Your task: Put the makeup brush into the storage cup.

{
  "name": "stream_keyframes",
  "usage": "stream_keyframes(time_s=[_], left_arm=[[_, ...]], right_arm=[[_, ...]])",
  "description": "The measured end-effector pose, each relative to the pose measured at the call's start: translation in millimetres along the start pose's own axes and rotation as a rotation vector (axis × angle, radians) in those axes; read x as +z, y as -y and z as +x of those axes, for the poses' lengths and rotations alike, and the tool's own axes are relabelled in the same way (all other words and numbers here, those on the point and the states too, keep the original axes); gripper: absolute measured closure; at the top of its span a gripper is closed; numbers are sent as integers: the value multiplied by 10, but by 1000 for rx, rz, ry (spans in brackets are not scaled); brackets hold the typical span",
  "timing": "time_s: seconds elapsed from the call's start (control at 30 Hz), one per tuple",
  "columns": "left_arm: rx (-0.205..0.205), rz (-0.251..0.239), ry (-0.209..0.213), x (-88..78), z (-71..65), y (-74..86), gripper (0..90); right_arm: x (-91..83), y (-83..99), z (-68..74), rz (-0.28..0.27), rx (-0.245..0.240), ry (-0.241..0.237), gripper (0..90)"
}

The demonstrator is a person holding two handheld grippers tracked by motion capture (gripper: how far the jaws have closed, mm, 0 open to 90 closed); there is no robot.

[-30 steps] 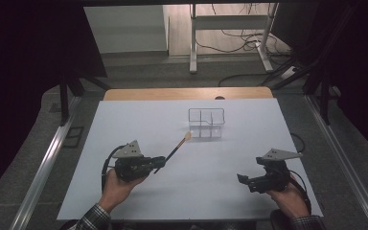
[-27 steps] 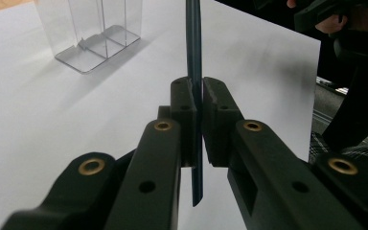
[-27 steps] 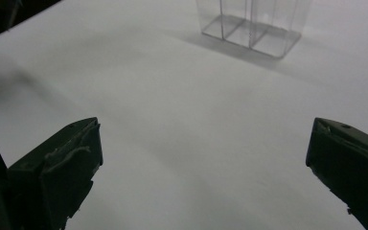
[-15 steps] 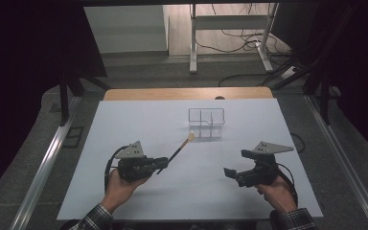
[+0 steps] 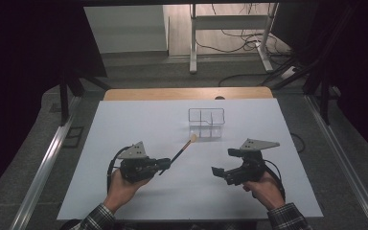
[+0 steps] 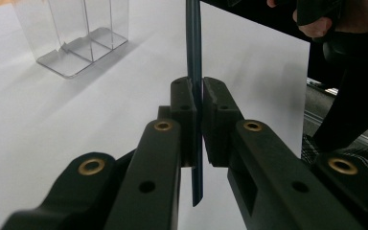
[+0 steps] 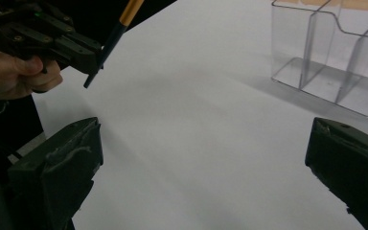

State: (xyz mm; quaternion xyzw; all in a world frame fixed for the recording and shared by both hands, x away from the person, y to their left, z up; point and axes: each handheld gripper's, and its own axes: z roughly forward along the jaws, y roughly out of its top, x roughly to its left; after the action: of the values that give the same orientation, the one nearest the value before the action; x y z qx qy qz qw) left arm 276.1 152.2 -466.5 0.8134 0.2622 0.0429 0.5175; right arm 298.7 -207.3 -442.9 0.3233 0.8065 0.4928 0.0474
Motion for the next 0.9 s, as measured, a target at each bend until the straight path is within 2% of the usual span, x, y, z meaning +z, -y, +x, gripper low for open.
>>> stream_keyframes(time_s=[0.2, 0.6, 0.9], left_arm=[[-3, 2, 12, 21, -5, 2, 851], [7, 16, 36, 85, -37, 0, 851], [15, 25, 45, 112, -54, -2, 851]], right_arm=[[101, -46, 24, -12, 22, -41, 0], [298, -176, 121, 8, 23, -58, 3], [441, -240, 165, 27, 66, -113, 10]])
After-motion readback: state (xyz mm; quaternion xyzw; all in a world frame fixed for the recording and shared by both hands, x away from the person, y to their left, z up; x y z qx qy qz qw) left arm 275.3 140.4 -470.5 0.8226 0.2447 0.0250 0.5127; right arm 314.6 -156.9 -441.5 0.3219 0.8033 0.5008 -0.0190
